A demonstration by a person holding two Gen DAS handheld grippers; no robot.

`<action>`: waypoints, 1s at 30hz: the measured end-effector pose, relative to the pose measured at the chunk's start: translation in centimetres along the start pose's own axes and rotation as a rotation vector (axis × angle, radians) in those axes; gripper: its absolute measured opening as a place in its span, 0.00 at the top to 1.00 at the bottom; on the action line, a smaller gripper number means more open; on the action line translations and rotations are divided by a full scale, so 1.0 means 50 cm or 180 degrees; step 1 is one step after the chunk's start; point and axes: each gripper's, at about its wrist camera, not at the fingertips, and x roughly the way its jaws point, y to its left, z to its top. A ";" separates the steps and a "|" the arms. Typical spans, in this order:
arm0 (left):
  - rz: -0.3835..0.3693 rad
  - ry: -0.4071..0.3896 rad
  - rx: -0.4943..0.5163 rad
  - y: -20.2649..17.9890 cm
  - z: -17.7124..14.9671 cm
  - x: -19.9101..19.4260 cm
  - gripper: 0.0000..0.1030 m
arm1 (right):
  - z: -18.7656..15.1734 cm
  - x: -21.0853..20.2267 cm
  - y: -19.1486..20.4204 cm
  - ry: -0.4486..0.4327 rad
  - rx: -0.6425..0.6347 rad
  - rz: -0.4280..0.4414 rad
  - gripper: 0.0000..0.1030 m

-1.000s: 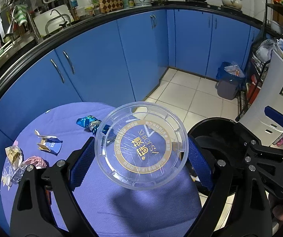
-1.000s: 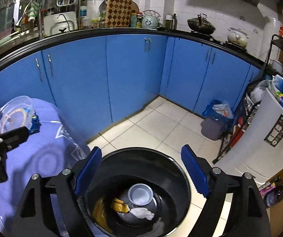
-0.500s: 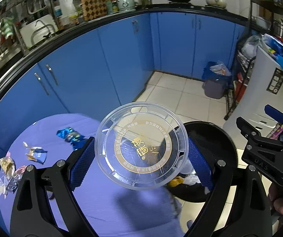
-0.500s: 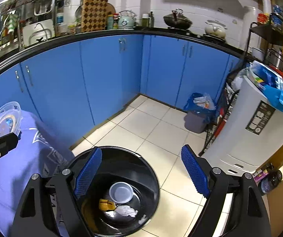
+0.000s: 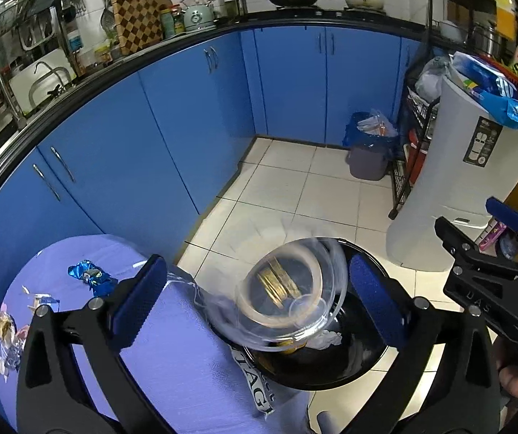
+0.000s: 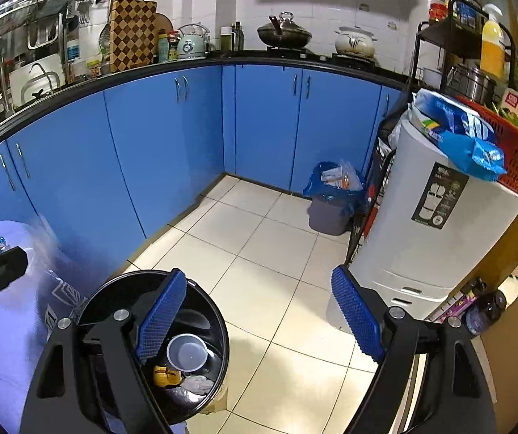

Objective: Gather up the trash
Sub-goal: 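Lower the clear lid into the bin and open the left gripper, then move both tools back over the table toward the remaining items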

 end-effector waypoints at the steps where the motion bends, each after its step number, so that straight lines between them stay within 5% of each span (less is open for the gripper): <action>1: -0.0015 0.0026 -0.0022 0.004 -0.002 0.002 0.03 | -0.003 0.001 0.001 0.0015 0.0007 0.0014 0.22; 13: 0.0157 0.0077 -0.0335 0.103 -0.051 -0.042 0.03 | -0.010 -0.042 0.109 0.0009 -0.0215 0.0388 0.22; 30: 0.0874 0.0073 -0.1083 0.388 -0.222 -0.179 0.03 | -0.021 -0.149 0.395 -0.0159 -0.0894 0.1038 0.22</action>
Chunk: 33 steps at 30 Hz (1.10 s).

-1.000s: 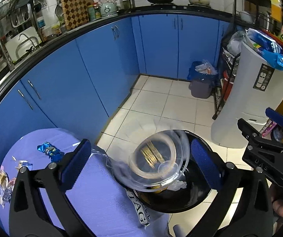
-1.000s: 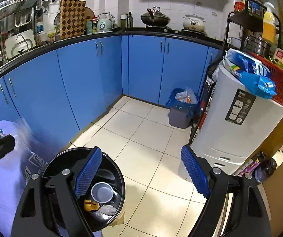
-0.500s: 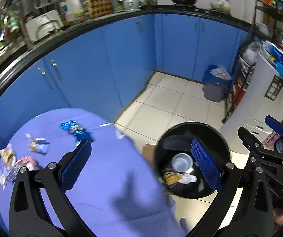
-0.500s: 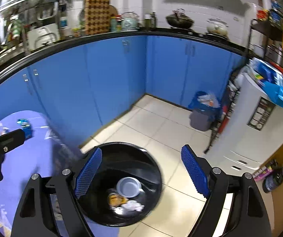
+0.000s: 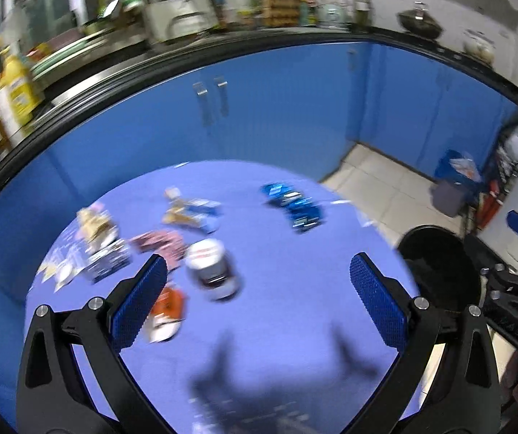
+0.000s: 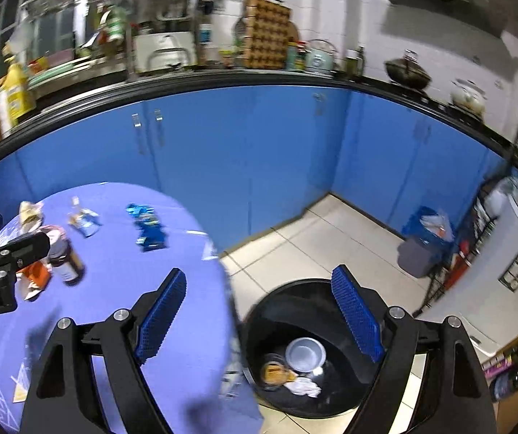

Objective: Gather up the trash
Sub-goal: 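Move both tools back over the table toward the remaining items, then grasp the orange box with the left gripper while the right grasps the brown bottle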

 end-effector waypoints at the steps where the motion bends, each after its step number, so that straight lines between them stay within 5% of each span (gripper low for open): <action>1: 0.0062 0.0041 -0.0053 0.024 -0.009 0.004 0.03 | 0.001 0.000 0.012 -0.0001 -0.0029 0.0027 0.22; 9: 0.0291 0.0309 -0.0409 0.166 -0.088 0.058 0.03 | 0.001 0.022 0.132 0.0086 -0.0300 0.0262 0.22; 22: 0.0253 0.0541 -0.0335 0.204 -0.114 0.177 0.05 | 0.001 0.096 0.244 0.0272 -0.0539 0.0432 0.22; 28: 0.0157 0.0694 -0.0371 0.222 -0.120 0.224 0.22 | 0.008 0.131 0.263 0.0352 -0.0579 0.0439 0.22; 33: 0.0068 0.0625 -0.0373 0.242 -0.117 0.219 0.52 | 0.011 0.151 0.299 0.0391 -0.0655 0.0540 0.22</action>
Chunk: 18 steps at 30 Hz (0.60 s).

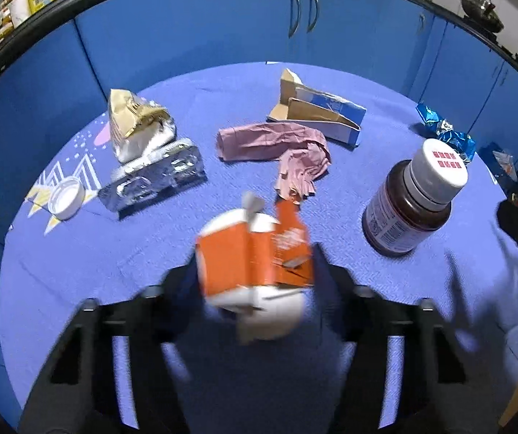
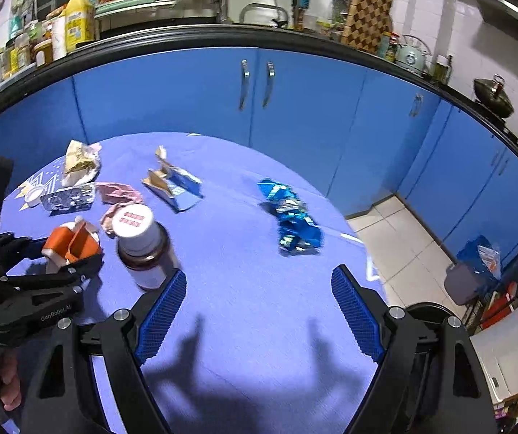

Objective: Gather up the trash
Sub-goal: 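Grasp the orange box with the left gripper while the right grasps the brown bottle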

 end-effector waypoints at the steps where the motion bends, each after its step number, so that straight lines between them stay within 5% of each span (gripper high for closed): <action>1: 0.0002 -0.0011 -0.0009 0.005 -0.001 -0.003 0.53 | 0.001 0.002 0.007 0.0005 -0.0021 0.0036 0.22; 7: 0.0017 -0.0011 -0.0211 0.060 -0.010 -0.012 0.62 | 0.004 0.020 0.069 0.0010 -0.0257 0.0238 0.22; 18: 0.0102 -0.0112 -0.0383 0.118 -0.014 -0.025 0.66 | 0.026 0.072 0.122 0.0091 -0.0320 0.0429 0.22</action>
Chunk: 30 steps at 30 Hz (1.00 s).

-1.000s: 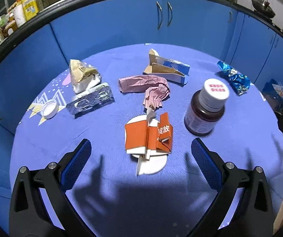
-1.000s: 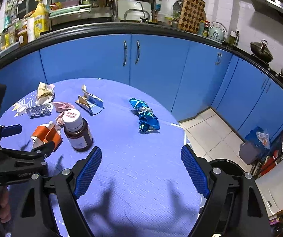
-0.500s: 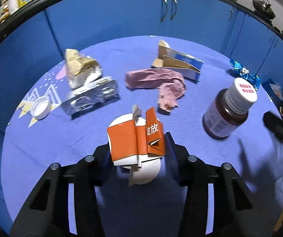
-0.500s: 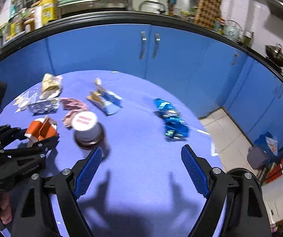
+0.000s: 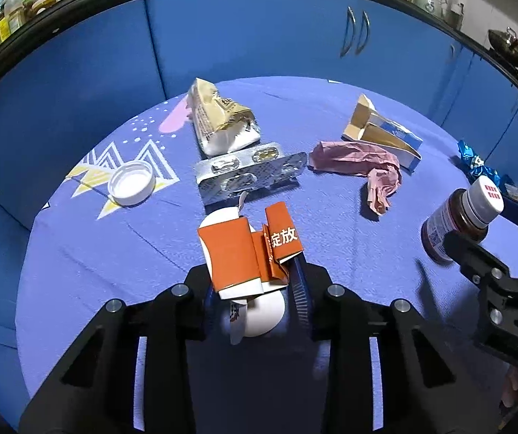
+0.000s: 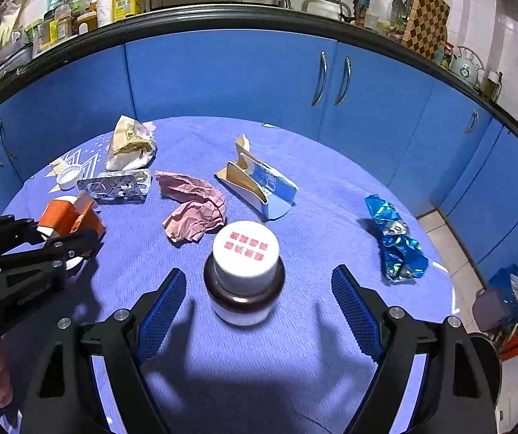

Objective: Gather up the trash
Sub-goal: 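Grasp the orange box with the left gripper while the right grasps the brown bottle, then carry the orange box and brown bottle over the black bin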

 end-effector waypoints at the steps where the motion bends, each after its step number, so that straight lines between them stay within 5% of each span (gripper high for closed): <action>1: 0.0000 -0.0002 -0.0005 -0.002 -0.003 -0.005 0.66 | 0.002 0.003 0.001 0.0003 0.0004 0.0008 0.22; 3: -0.0009 -0.0003 -0.0018 0.007 -0.003 -0.002 0.66 | 0.004 0.009 0.005 0.0000 -0.0013 0.0045 0.25; 6: -0.0015 -0.0013 -0.0023 0.011 -0.001 -0.001 0.66 | 0.004 0.012 0.009 0.0037 -0.0079 0.0071 0.57; 30: -0.0109 -0.0317 0.0373 -0.137 -0.015 -0.140 0.66 | -0.063 -0.180 -0.086 -0.0292 0.0090 -0.0203 0.57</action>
